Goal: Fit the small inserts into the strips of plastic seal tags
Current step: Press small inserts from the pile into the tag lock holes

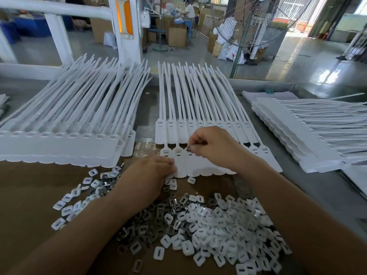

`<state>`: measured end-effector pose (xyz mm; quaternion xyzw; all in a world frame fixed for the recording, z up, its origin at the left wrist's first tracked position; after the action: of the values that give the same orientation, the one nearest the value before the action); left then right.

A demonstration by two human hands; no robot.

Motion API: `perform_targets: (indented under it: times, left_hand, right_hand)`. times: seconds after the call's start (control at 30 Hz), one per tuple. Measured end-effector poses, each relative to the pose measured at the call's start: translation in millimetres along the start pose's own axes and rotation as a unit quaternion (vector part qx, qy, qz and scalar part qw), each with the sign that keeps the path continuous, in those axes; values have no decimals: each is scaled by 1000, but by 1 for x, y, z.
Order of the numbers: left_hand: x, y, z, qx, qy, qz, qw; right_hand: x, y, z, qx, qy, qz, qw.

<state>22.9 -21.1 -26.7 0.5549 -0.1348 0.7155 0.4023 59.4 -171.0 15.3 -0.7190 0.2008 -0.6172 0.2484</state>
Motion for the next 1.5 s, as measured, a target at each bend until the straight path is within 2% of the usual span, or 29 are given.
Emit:
perform_targets:
  times: [0.47, 0.73, 0.97, 1.1, 1.33, 1.5]
  left_hand:
    - [8, 9, 2, -64, -2, 47, 997]
    - [9, 8, 1, -38, 6, 7, 999]
    - [7, 8, 0, -35, 11, 8, 999]
    - [7, 6, 1, -32, 15, 4, 999]
    - [6, 5, 3, -22, 16, -8, 1000]
    - [3, 0, 1, 2, 13, -9, 1000]
  right_hand:
    - [-38, -29, 36, -43, -23, -64, 997]
    - [-44, -29, 41, -35, -14, -106, 994]
    - [-40, -26, 42, -69, 17, -31, 997]
    - [-39, -27, 40, -70, -13, -7, 997]
    - [-26, -23, 26, -30, -36, 11, 999]
    - [-11, -8, 1, -8, -38, -15, 999]
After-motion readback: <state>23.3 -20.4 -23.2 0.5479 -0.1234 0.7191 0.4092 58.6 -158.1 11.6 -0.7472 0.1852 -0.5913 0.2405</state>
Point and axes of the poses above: each hand's wrist, its own z-axis towards the middle knuckle, its own x-axis out of the back of the hand, y = z × x, the point moved 4 cm from there along z, towards the middle knuckle, and after that the axes turned 14 degrees about -x, right-handed, at the moved point
